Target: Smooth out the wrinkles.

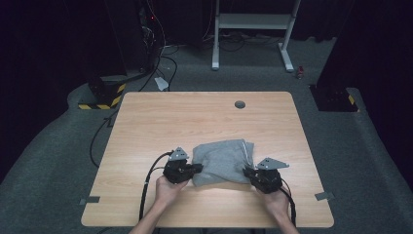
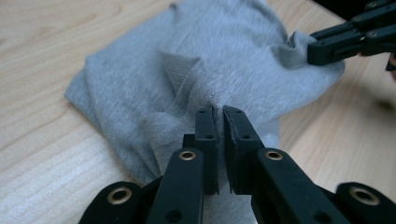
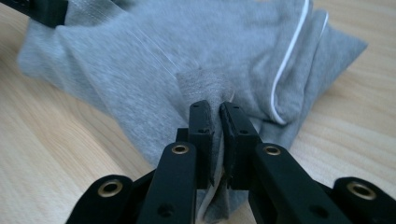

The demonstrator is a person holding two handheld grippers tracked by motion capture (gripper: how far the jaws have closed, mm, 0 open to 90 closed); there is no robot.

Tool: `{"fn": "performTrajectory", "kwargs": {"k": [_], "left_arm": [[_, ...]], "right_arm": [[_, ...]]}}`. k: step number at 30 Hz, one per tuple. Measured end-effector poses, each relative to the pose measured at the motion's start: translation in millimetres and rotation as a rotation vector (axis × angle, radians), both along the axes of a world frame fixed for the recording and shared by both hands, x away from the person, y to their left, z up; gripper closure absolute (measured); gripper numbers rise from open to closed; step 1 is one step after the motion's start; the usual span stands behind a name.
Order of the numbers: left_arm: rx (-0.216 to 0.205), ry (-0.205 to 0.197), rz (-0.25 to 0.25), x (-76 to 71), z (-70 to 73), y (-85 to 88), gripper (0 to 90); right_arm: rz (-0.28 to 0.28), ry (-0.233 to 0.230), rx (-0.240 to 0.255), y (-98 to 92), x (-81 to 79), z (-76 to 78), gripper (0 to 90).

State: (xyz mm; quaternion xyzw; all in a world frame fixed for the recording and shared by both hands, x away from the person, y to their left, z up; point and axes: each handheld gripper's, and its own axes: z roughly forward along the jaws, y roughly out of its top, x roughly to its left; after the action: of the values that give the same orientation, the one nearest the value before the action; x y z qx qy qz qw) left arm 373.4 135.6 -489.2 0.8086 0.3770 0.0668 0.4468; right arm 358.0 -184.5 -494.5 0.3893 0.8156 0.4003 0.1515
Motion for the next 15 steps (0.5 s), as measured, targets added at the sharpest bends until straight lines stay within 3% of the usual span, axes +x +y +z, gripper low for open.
{"fn": "performTrajectory", "kwargs": {"k": [5, 7, 9, 13, 15], "left_arm": [[0.044, 0.0, 0.035, 11.1, -8.5, -6.9, 84.1], [0.045, -0.007, 0.07, 22.3, -10.1, -8.4, 84.1], [0.051, -0.002, 0.102, 37.5, -10.2, -9.6, 84.2], [0.029, 0.008, 0.168, 62.7, -4.4, -8.0, 84.2], [-0.023, -0.016, 0.181, 63.1, 3.5, -3.9, 84.1]], "right_arm": [[-0.025, 0.011, -0.048, 1.6, 11.0, -10.3, 82.8], [-0.038, 0.006, -0.091, 4.6, 19.6, -15.1, 82.9], [-0.058, 0.012, -0.1, 6.7, 33.7, -18.9, 83.0], [-0.099, 0.024, -0.113, 14.0, 59.6, -13.8, 83.1], [-0.109, 0.01, -0.11, 16.1, 65.1, -5.5, 83.2]]}}
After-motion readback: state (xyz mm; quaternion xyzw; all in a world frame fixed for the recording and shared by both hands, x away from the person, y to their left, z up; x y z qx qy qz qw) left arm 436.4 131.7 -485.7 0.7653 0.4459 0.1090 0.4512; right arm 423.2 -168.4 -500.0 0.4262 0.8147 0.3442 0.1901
